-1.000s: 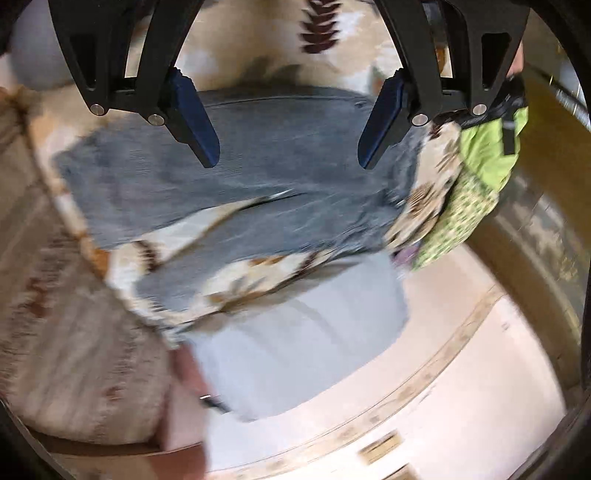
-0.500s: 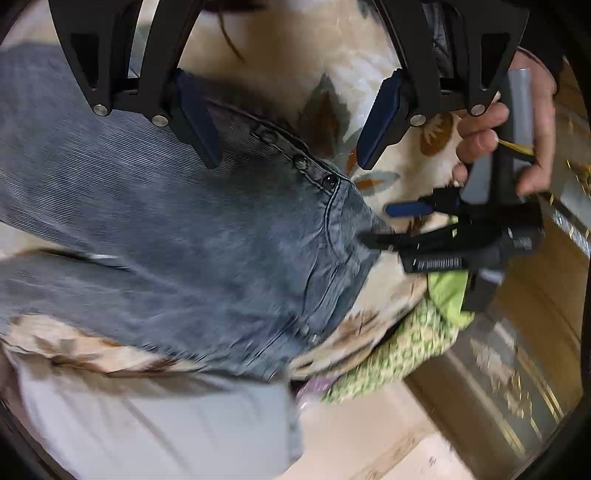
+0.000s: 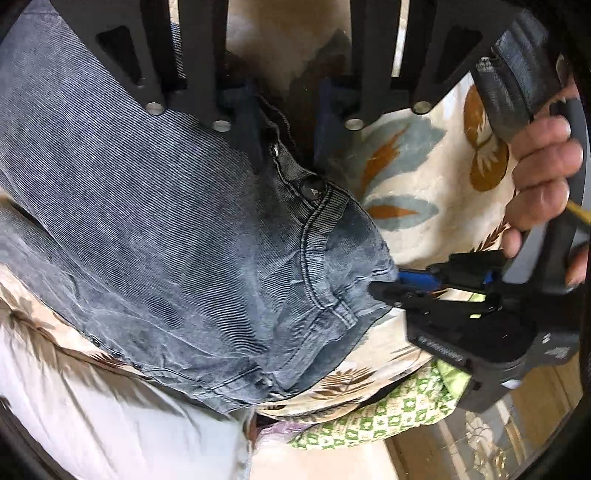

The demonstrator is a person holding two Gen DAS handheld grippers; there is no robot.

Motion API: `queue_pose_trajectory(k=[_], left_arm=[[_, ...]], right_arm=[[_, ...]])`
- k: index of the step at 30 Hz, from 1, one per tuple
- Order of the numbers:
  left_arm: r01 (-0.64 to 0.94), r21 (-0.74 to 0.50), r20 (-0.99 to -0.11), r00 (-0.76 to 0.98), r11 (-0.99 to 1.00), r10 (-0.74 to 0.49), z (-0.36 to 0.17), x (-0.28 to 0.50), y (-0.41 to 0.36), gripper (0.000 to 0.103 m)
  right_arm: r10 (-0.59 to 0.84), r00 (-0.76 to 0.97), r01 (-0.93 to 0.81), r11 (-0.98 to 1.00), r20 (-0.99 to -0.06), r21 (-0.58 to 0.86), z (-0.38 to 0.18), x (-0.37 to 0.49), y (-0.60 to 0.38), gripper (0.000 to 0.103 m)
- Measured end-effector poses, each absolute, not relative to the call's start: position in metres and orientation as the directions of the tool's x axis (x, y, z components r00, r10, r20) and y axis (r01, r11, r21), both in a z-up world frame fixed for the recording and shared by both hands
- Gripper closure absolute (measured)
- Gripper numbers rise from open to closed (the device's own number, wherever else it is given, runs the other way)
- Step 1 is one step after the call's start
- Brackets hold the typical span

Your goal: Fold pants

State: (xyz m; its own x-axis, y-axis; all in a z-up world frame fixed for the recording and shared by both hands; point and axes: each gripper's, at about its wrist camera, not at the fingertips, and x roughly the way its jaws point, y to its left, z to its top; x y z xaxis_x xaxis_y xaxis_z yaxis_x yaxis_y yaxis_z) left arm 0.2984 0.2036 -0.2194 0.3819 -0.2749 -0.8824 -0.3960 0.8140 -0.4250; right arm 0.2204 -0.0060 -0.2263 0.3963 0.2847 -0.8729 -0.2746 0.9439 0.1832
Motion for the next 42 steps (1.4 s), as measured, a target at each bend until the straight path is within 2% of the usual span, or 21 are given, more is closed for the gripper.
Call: queue_pose_trajectory(k=[1, 4, 6, 9, 11, 13, 14, 15, 16, 19, 20, 21, 26, 31, 32, 35, 37, 38, 39, 40, 42], left_arm=[[-0.393, -0.420, -0.881, 0.394, 0.818, -0.263, -0.214, 0.295, 0.202, 0.097], [-0.394, -0.439, -0.847, 0.481, 0.807, -0.226, -0.186, 0.264, 0.206, 0.097], [-0.401, -0.400, -0.841, 0.517, 0.824, -0.156, -0.174, 0.243, 0.208, 0.097], [-0.459, -0.354, -0.873, 0.475, 0.815, -0.112, -0.195, 0.234, 0.215, 0.096], [-0.499, -0.391, -0.881, 0.447, 0.774, -0.157, -0.215, 0.237, 0.224, 0.096], [-0.489, -0.400, -0.873, 0.461, 0.775, -0.160, -0.213, 0.243, 0.225, 0.091], [-0.489, -0.367, -0.881, 0.456, 0.791, -0.127, -0.212, 0.244, 0.221, 0.088], [-0.485, -0.345, -0.884, 0.455, 0.803, -0.105, -0.211, 0.244, 0.218, 0.077], [-0.472, -0.327, -0.886, 0.454, 0.819, -0.092, -0.207, 0.240, 0.213, 0.073], [-0.402, -0.306, -0.853, 0.518, 0.863, -0.062, -0.179, 0.212, 0.192, 0.057], [-0.377, -0.299, -0.839, 0.541, 0.877, -0.054, -0.170, 0.201, 0.183, 0.047], [-0.355, -0.300, -0.824, 0.564, 0.885, -0.053, -0.162, 0.186, 0.176, 0.043], [-0.175, -0.352, -0.763, 0.623, 0.920, -0.173, -0.132, 0.142, 0.116, 0.042], [-0.011, -0.302, -0.739, 0.634, 0.953, -0.227, -0.094, 0.136, 0.054, 0.042], [0.029, -0.287, -0.728, 0.643, 0.958, -0.237, -0.085, 0.137, 0.041, 0.037], [0.064, -0.226, -0.705, 0.678, 0.972, -0.209, -0.077, 0.141, 0.022, 0.011], [0.082, -0.126, -0.770, 0.621, 0.989, -0.150, -0.094, 0.153, -0.003, 0.025], [0.100, -0.099, -0.808, 0.572, 0.990, -0.139, -0.100, 0.155, -0.014, 0.049], [0.113, -0.103, -0.814, 0.561, 0.988, -0.149, -0.102, 0.155, -0.018, 0.052], [0.127, -0.114, -0.811, 0.561, 0.985, -0.166, -0.104, 0.153, -0.022, 0.050], [0.136, -0.146, -0.800, 0.566, 0.980, -0.198, -0.104, 0.152, -0.026, 0.038]], right_arm=[[0.286, 0.398, -0.261, 0.946, -0.872, 0.191, -0.223, 0.219, -0.007, 0.089], [0.326, 0.425, -0.264, 0.937, -0.844, 0.229, -0.196, 0.203, -0.006, 0.090], [0.357, 0.424, -0.277, 0.926, -0.832, 0.257, -0.185, 0.194, 0.000, 0.090], [0.341, 0.392, -0.304, 0.925, -0.855, 0.229, -0.196, 0.183, 0.019, 0.090], [0.346, 0.365, -0.300, 0.923, -0.864, 0.242, -0.207, 0.182, 0.021, 0.087], [0.358, 0.378, -0.288, 0.922, -0.854, 0.258, -0.212, 0.177, 0.017, 0.080], [0.376, 0.380, -0.276, 0.918, -0.845, 0.284, -0.211, 0.175, 0.013, 0.073], [0.397, 0.377, -0.256, 0.913, -0.837, 0.318, -0.207, 0.172, 0.007, 0.070], [0.416, 0.384, -0.238, 0.907, -0.824, 0.347, -0.200, 0.168, 0.000, 0.063], [0.422, 0.471, -0.195, 0.906, -0.775, 0.375, -0.163, 0.143, -0.032, 0.034], [0.413, 0.501, -0.180, 0.909, -0.761, 0.376, -0.153, 0.136, -0.046, 0.033], [0.409, 0.519, -0.169, 0.910, -0.751, 0.379, -0.146, 0.132, -0.056, 0.033], [0.331, 0.628, -0.059, 0.922, -0.704, 0.382, -0.105, 0.112, -0.124, 0.033], [0.205, 0.701, 0.056, 0.939, -0.683, 0.340, -0.067, 0.093, -0.175, 0.033], [0.190, 0.709, 0.069, 0.940, -0.679, 0.335, -0.061, 0.089, -0.181, 0.032], [0.099, 0.729, 0.144, 0.945, -0.677, 0.294, -0.049, 0.086, -0.205, 0.022], [0.069, 0.710, 0.182, 0.943, -0.701, 0.278, -0.058, 0.093, -0.218, 0.023], [0.066, 0.679, 0.220, 0.932, -0.731, 0.288, -0.064, 0.098, -0.227, 0.023], [0.079, 0.674, 0.228, 0.923, -0.734, 0.309, -0.065, 0.100, -0.235, 0.023], [0.107, 0.688, 0.224, 0.910, -0.718, 0.350, -0.067, 0.099, -0.244, 0.023], [0.087, 0.687, 0.242, 0.909, -0.721, 0.340, -0.069, 0.099, -0.256, 0.023]])
